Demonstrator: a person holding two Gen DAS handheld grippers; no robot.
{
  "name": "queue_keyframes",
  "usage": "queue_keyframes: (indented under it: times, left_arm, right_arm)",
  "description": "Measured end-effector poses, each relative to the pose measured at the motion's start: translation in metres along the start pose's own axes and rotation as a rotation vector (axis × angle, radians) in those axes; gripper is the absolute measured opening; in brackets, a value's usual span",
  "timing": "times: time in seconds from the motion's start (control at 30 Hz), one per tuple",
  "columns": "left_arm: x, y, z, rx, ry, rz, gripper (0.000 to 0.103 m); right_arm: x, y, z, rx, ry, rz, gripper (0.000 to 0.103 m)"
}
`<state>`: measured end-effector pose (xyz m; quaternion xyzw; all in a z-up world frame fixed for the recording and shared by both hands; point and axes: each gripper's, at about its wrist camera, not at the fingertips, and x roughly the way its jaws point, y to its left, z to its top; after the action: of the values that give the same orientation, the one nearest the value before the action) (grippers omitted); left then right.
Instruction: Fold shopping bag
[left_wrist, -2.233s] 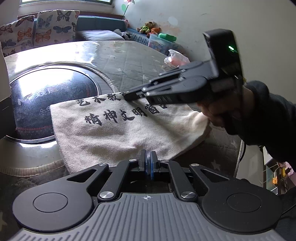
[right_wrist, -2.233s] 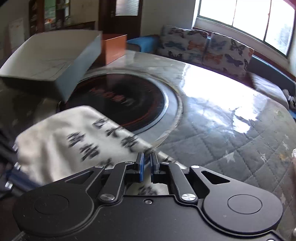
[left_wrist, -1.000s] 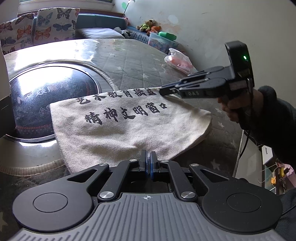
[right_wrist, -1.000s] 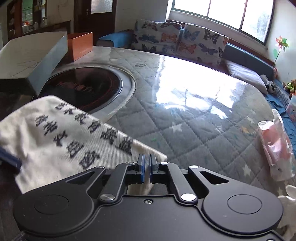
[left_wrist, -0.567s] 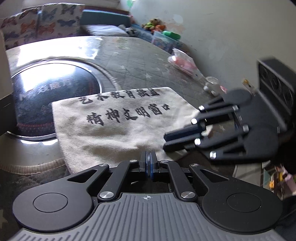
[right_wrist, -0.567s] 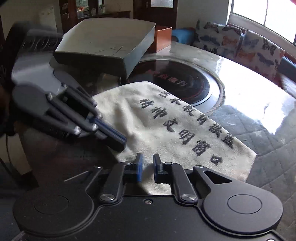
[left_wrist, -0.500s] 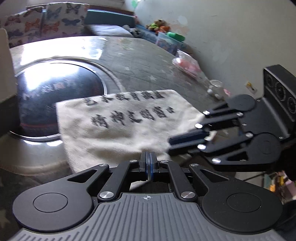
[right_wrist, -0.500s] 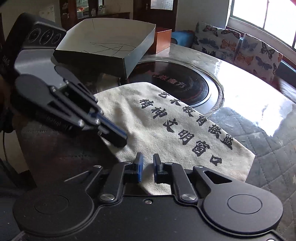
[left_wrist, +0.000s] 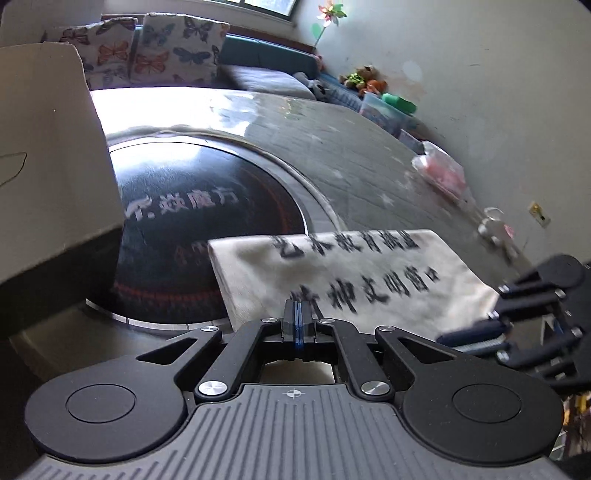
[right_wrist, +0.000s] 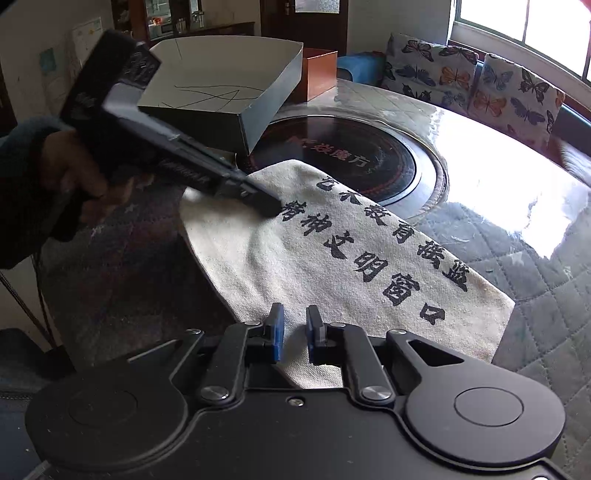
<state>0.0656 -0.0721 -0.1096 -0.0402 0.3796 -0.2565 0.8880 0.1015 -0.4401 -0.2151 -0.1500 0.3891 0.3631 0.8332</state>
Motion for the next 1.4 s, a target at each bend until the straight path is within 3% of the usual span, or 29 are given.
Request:
queue_keyframes:
  times: [0.17,0.4,0.77,0.93,1.0,1.07,1.2,1.4]
  left_arm:
    - [0.013,-0.005,0.01,0.057,-0.028,0.073,0.003]
    - [0.028,-0.001,0.023,0.042,-0.042,0.103,0.003]
    - [-0.005,0.012,0.009,0.035,-0.032,0.098,0.003]
    - [-0.023,-0.005,0.009,0.117,-0.04,0.061,0.003]
    - [-0.031,-0.015,0.009,0.162,-0.045,0.044,0.004]
    - [-0.04,-0.025,0.009,0.21,-0.048,0.024,0.008]
    - [-0.051,-0.055,-0.004,0.334,0.002,-0.083,0.011]
    - [-0.021,-0.063,-0.018,0.318,0.083,-0.111,0.011]
  right_arm:
    - [0.003,0.002,0.0,-0.005,-0.002,-0.005,0.014]
    - [0.003,0.001,-0.001,0.002,-0.006,-0.003,0.014]
    - [0.001,0.0,-0.003,-0.001,-0.005,-0.002,0.014]
    - [0.001,-0.001,-0.003,0.003,-0.001,-0.005,0.016]
    - [0.0,-0.002,-0.002,-0.001,0.002,-0.015,0.025]
    - [0.0,-0.004,-0.002,0.003,0.004,-0.011,0.026]
    - [-0.001,-0.005,-0.001,0.0,0.005,-0.007,0.026]
    - [-0.003,-0.005,-0.001,-0.018,0.001,-0.007,0.026]
